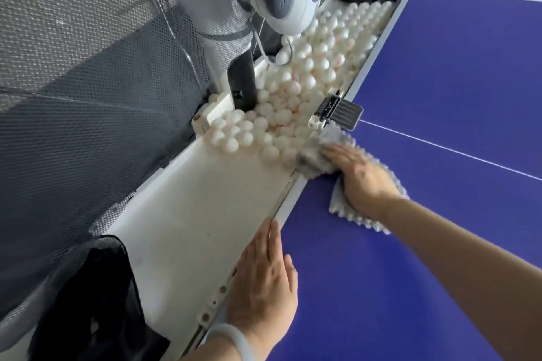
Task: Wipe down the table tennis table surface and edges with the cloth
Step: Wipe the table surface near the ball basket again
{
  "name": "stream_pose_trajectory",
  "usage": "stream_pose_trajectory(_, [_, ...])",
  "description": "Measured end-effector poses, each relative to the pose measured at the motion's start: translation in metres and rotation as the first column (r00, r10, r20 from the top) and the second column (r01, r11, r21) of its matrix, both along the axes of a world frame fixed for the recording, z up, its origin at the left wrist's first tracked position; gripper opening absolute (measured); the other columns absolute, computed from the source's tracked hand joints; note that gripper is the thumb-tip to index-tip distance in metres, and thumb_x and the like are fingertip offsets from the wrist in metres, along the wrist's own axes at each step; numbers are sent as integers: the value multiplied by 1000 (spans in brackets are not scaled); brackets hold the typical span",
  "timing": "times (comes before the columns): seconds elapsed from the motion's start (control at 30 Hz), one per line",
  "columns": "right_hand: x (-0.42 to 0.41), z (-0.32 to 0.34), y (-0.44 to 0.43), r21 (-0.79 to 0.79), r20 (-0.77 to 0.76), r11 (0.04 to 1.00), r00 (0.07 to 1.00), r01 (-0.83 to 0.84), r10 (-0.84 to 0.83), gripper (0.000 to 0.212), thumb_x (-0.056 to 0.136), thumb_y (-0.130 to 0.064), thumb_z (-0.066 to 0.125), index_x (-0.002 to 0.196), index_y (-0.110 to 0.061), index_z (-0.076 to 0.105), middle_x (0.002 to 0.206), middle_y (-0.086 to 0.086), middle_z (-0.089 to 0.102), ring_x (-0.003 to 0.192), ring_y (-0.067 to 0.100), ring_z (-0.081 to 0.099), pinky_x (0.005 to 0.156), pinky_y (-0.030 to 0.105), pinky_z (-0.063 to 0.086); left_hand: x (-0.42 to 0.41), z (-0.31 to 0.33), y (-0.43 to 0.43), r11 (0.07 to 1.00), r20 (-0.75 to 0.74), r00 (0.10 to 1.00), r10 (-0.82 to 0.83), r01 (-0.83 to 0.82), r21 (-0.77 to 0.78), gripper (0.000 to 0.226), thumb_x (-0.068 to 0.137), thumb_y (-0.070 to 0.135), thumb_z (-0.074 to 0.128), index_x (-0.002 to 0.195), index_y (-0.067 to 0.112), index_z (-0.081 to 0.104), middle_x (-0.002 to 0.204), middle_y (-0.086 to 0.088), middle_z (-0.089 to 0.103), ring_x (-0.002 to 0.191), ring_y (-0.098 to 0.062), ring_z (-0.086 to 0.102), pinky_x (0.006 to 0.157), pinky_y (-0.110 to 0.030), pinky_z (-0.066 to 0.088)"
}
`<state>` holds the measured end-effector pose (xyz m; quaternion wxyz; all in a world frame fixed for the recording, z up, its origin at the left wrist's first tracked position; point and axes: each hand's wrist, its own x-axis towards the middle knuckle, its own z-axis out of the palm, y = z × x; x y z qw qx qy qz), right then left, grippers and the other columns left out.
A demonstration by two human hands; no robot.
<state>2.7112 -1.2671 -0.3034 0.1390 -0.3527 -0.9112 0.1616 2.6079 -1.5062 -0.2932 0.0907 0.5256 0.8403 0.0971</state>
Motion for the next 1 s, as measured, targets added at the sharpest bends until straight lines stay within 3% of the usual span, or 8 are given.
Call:
stream_pose_trajectory(0.27, [-32, -3, 10, -2, -44, 984, 983, 181, -181, 58, 93, 0, 39, 150, -8, 39, 158, 8, 35, 149, 22, 25, 124, 33, 11, 1, 0, -1, 999, -15, 1000, 10, -10, -34, 63, 95, 32, 19, 147, 5, 41, 150, -9, 44, 135, -20, 48, 111, -31, 35])
stream_pose_trajectory(0.33, [-23, -7, -18, 0, -64, 992, 990, 127, -127, 57, 94, 1, 37, 150, -8, 39, 158, 8, 34, 150, 20, 23, 125, 37, 12, 1, -1, -3, 1000, -9, 1000, 15, -15, -26, 62, 95, 31, 22, 146, 4, 42, 149, -10, 46, 132, -21, 51, 109, -33, 38])
stream_pose_trajectory(0.47, [13, -9, -33, 9, -18, 997, 997, -74, 74, 57, 97, -1, 40, 150, -21, 40, 157, -6, 34, 146, 5, 21, 122, 28, 9, 1, -3, -1, 1000, -18, 1000, 13, -13, 4, 59, 94, 30, 27, 142, 2, 49, 144, -13, 52, 124, -24, 58, 102, -35, 48])
stream_pose_trajectory(0.57, [26, 0, 14, -7, 11, 991, 991, 133, -133, 54, 98, -3, 38, 149, -22, 42, 157, -5, 36, 146, 12, 27, 115, 14, 1, -2, -10, 0, 999, 26, 1000, 7, -6, -32, 59, 101, 31, 26, 156, 11, 20, 161, -5, 24, 145, -17, 31, 118, -27, 23])
stream_pose_trajectory(0.67, [17, 0, 43, -21, 13, 914, 914, 406, -406, 55, 96, -2, 32, 151, -8, 37, 160, 7, 30, 150, 19, 21, 123, 28, 6, -1, -8, 1, 999, 18, 1000, 18, -18, -35, 60, 101, 31, 29, 157, 13, 16, 162, -3, 20, 146, -16, 28, 118, -26, 19])
stream_pose_trajectory(0.73, [0, -3, 33, -18, 29, 901, 901, 434, -433, 59, 93, 0, 32, 152, -5, 33, 161, 10, 27, 151, 21, 17, 125, 35, 6, -2, -11, 1, 999, 20, 1000, 21, -21, -32, 60, 101, 33, 24, 157, 15, 12, 163, -1, 16, 146, -14, 24, 119, -24, 16])
stream_pose_trajectory(0.87, [23, -2, 35, 27, 36, 979, 978, 203, -203, 61, 92, 4, 36, 151, -11, 38, 159, 5, 33, 149, 18, 23, 124, 31, 9, -3, -15, -1, 1000, 21, 999, 27, -27, 12, 60, 102, 33, 23, 157, 16, 11, 163, 0, 16, 147, -12, 21, 119, -23, 15])
stream_pose_trajectory(1.0, [86, 4, 52, -2, 29, 867, 867, 498, -498, 52, 92, 0, 38, 143, -6, 45, 156, 11, 37, 147, 24, 27, 122, 32, 13, -4, -16, -1, 999, 44, 998, 34, -36, 32, 59, 102, 32, 28, 156, 14, 16, 162, -3, 21, 146, -15, 26, 119, -26, 18])
